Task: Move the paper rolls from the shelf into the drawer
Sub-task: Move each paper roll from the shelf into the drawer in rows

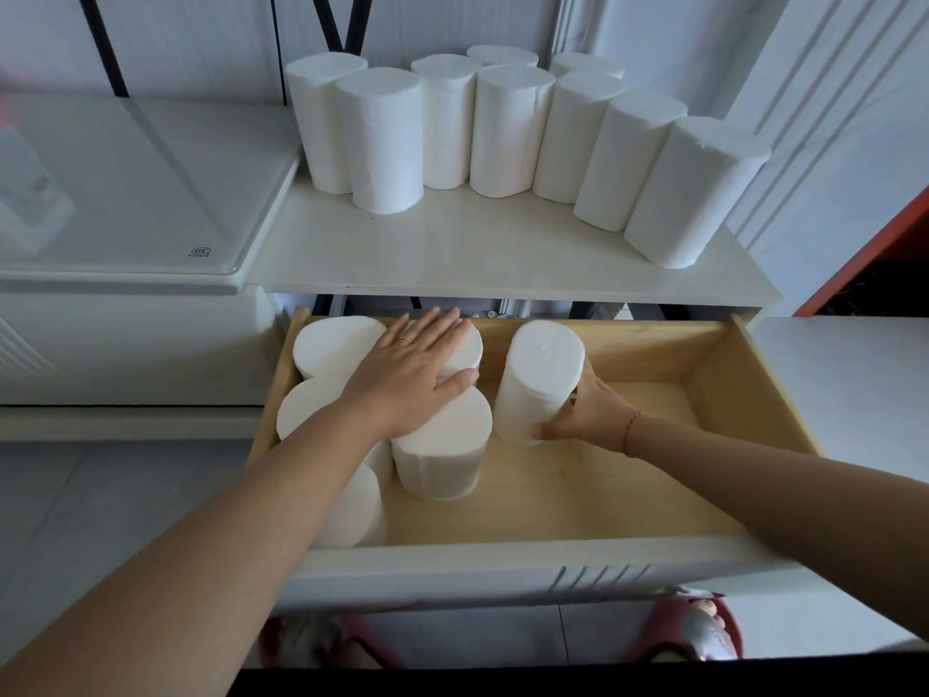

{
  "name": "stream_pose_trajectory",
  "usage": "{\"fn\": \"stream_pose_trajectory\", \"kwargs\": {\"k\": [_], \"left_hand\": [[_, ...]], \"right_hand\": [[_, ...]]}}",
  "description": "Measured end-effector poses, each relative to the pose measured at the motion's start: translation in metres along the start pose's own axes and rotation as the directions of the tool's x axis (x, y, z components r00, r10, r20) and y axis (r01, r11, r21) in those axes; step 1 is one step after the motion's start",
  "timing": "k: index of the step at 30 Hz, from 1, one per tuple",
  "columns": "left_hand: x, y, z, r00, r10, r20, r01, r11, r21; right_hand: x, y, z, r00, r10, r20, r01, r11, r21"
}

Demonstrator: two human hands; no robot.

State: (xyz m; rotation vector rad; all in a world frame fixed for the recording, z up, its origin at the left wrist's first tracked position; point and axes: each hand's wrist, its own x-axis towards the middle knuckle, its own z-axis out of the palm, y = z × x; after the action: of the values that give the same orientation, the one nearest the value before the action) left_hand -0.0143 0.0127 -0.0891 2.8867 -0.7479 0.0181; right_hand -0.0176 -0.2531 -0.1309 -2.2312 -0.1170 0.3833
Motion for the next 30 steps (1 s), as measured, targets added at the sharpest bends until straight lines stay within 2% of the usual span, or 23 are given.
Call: {"fn": "stream_pose_trajectory", "kwargs": {"k": [3, 6, 9, 12, 16, 22, 30], "left_hand": [[0.0, 0.0, 0.0, 1.0, 0.001, 0.004, -0.001, 1.0, 0.003], [0.0, 0.0, 0.0, 1.0, -0.005, 0.01, 0.005, 1.0, -0.001], [0.0, 0.0, 0.0, 1.0, -0.006, 0.017, 0.006, 1.0, -0.005], [0.0, 0.0, 0.0, 1.0, -0.003, 0.016, 0.003, 1.0, -0.009], [-0.001, -0.001, 0.0, 1.0, -0.006, 0.017, 0.007, 1.0, -0.011], [-0.001, 0.0, -0.001, 1.0, -0.009, 0.012, 0.009, 1.0, -0.016], [-0.001, 0.001, 0.0, 1.0, -0.006, 0.015, 0.006, 1.0, -0.004]], "right_hand": [[0.001, -0.006, -0.016, 0.984, 0.041, 0.174, -0.046, 0.999, 0.026], [0.002, -0.014, -0.04, 0.949, 0.002, 0.314, -0.045, 0.991, 0.129], [0.005, -0.022, -0.055, 0.948, 0.022, 0.319, -0.099, 0.969, 0.228], [0.013, -0.03, -0.055, 0.958, 0.174, 0.229, -0.233, 0.935, 0.266], [0.016, -0.041, -0.046, 0.957, 0.221, 0.19, -0.256, 0.949, 0.185], [0.0, -0.052, -0.053, 0.879, 0.253, 0.405, -0.291, 0.956, 0.034], [-0.055, -0.06, -0.038, 0.778, 0.344, 0.526, -0.343, 0.934, -0.104]]}}
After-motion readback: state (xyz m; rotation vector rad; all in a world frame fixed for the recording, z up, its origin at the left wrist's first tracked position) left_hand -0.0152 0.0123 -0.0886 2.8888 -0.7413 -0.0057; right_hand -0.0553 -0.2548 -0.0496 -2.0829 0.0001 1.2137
